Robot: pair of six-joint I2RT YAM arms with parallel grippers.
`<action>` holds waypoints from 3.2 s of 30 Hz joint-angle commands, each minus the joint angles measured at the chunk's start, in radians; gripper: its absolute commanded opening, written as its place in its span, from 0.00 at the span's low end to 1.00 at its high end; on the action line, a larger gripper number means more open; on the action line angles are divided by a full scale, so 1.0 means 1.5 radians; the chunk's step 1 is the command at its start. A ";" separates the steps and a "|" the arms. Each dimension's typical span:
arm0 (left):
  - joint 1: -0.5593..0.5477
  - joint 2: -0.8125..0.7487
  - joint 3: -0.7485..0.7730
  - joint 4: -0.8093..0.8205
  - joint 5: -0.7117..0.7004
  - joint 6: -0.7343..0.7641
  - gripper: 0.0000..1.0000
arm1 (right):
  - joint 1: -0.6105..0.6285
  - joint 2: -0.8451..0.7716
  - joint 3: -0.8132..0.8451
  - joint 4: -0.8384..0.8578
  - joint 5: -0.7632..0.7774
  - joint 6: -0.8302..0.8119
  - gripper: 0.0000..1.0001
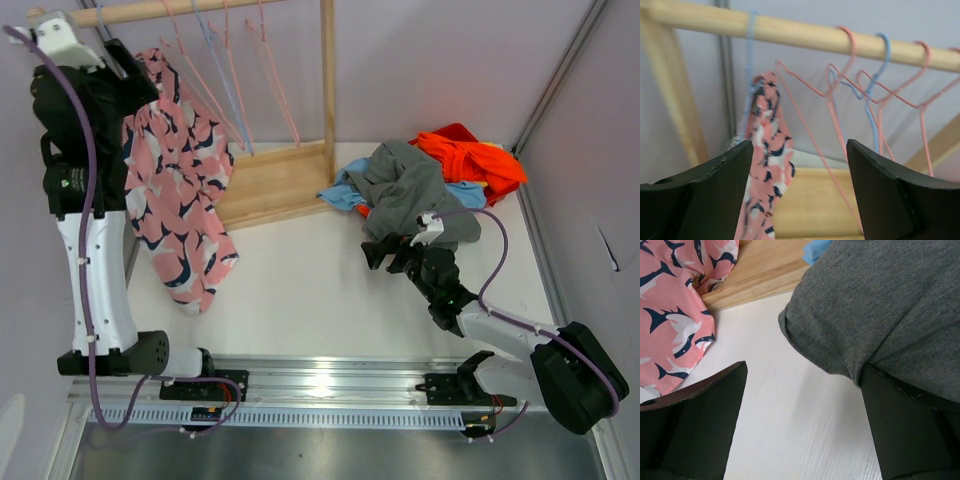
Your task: Remove the shorts from the hanger
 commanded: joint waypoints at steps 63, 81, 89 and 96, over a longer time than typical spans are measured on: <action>-0.037 -0.005 -0.046 0.043 0.016 -0.097 0.00 | 0.426 0.233 0.707 -0.201 0.057 -0.268 0.99; -0.035 -0.063 -0.085 0.028 0.048 -0.075 0.00 | 0.468 0.611 1.041 -0.213 0.105 -0.240 0.80; -0.014 -0.070 -0.094 0.029 0.064 -0.087 0.00 | 0.491 0.482 0.865 -0.154 0.163 -0.259 0.00; 0.013 -0.006 0.000 0.004 0.042 -0.064 0.00 | 0.632 0.208 0.461 -0.113 0.356 -0.274 0.00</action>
